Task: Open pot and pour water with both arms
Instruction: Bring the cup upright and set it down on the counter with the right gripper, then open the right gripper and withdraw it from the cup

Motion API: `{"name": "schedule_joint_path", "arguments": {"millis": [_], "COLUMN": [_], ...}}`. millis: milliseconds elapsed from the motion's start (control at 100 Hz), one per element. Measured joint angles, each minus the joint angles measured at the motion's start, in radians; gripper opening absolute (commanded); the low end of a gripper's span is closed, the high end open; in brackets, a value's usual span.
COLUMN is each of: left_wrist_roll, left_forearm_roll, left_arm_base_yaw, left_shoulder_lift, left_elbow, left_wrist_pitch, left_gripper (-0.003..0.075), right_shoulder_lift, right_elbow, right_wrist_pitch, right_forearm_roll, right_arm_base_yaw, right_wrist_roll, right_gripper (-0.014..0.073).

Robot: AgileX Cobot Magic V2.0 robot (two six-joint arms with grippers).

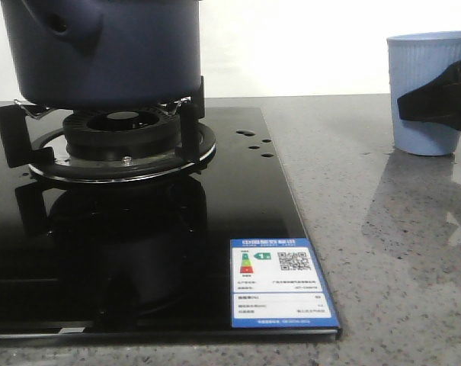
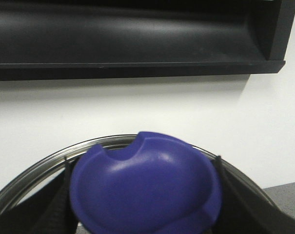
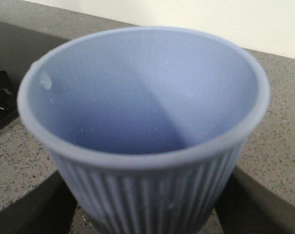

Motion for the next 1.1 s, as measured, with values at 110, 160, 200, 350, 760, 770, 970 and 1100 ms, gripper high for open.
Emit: {"name": "schedule_joint_path", "arguments": {"millis": [110, 160, 200, 350, 760, 770, 970, 1100], "left_wrist_roll": [0.000, 0.000, 0.000, 0.000, 0.000, 0.000, 0.000, 0.000], "left_forearm_roll": [0.000, 0.000, 0.000, 0.000, 0.000, 0.000, 0.000, 0.000], "left_arm_base_yaw": [0.000, 0.000, 0.000, 0.000, 0.000, 0.000, 0.000, 0.000], "left_shoulder_lift": [0.000, 0.000, 0.000, 0.000, 0.000, 0.000, 0.000, 0.000], "left_elbow": [0.000, 0.000, 0.000, 0.000, 0.000, 0.000, 0.000, 0.000], "left_wrist_pitch": [0.000, 0.000, 0.000, 0.000, 0.000, 0.000, 0.000, 0.000], "left_gripper": [0.0360, 0.0360, 0.0360, 0.0360, 0.0360, 0.0360, 0.0360, 0.0360], "right_shoulder_lift": [0.000, 0.000, 0.000, 0.000, -0.081, -0.088, -0.200, -0.293], "right_elbow": [0.000, 0.000, 0.000, 0.000, 0.007, 0.010, 0.096, 0.170], "right_wrist_pitch": [0.000, 0.000, 0.000, 0.002, 0.070, 0.073, 0.114, 0.164], "right_forearm_roll": [0.001, 0.001, 0.001, 0.001, 0.001, 0.001, -0.001, -0.001], "right_arm_base_yaw": [0.000, 0.000, 0.000, 0.000, 0.000, 0.000, 0.000, 0.000], "right_wrist_roll": [0.000, 0.000, 0.000, 0.000, 0.111, 0.113, 0.128, 0.131], "right_gripper": [0.0349, 0.0360, 0.0384, 0.0533, 0.0590, 0.0590, 0.0589, 0.0589]}}
